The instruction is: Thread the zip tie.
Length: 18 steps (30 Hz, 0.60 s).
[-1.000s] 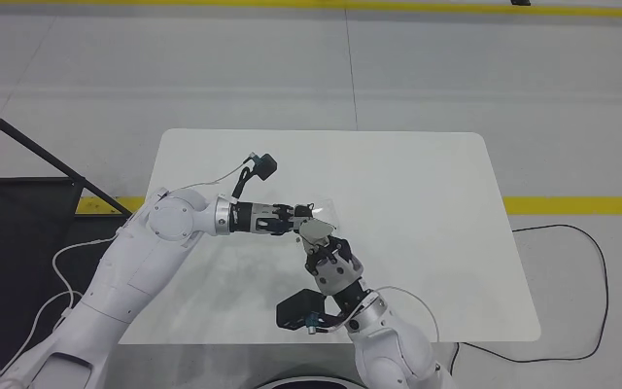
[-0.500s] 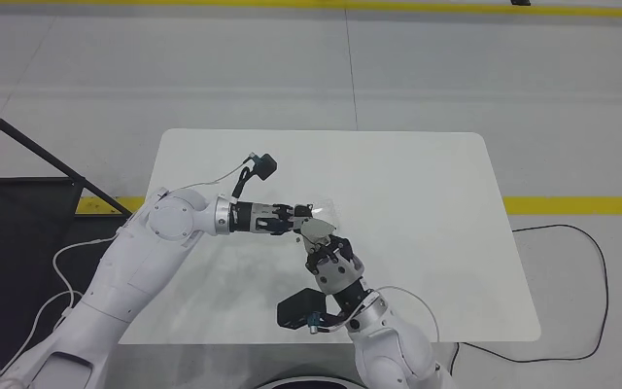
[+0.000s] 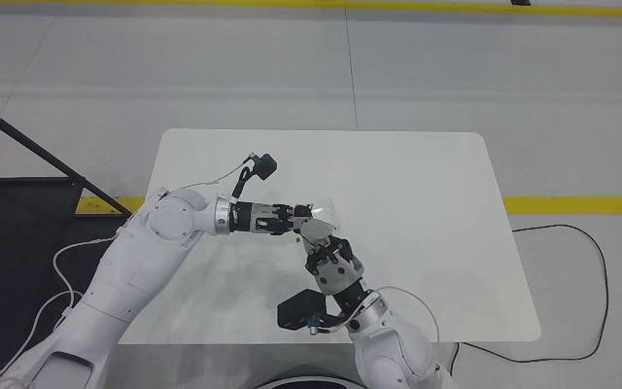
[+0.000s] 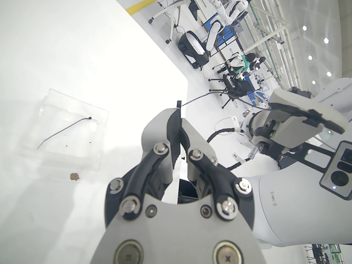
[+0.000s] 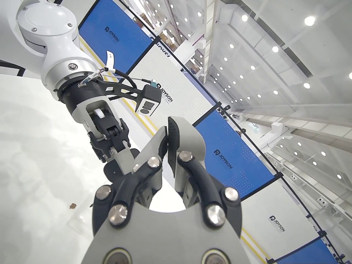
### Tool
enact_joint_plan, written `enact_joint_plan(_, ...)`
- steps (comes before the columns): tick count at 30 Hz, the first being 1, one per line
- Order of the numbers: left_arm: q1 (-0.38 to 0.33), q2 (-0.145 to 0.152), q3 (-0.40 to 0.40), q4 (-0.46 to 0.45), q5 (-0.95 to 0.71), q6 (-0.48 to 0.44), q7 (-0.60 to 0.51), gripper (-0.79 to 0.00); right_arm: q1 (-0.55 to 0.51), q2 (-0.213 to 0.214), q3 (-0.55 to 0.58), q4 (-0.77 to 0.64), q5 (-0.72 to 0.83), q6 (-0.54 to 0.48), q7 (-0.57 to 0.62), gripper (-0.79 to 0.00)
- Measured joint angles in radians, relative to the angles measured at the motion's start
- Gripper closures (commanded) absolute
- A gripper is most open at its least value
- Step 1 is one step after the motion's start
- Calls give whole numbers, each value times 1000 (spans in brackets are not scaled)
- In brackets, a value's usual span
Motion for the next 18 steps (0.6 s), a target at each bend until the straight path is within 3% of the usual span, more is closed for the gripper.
enact_joint_plan(18,6,1,-8,-4,-1,-5,7,0,17,11,17,-8,5,-201,7,0)
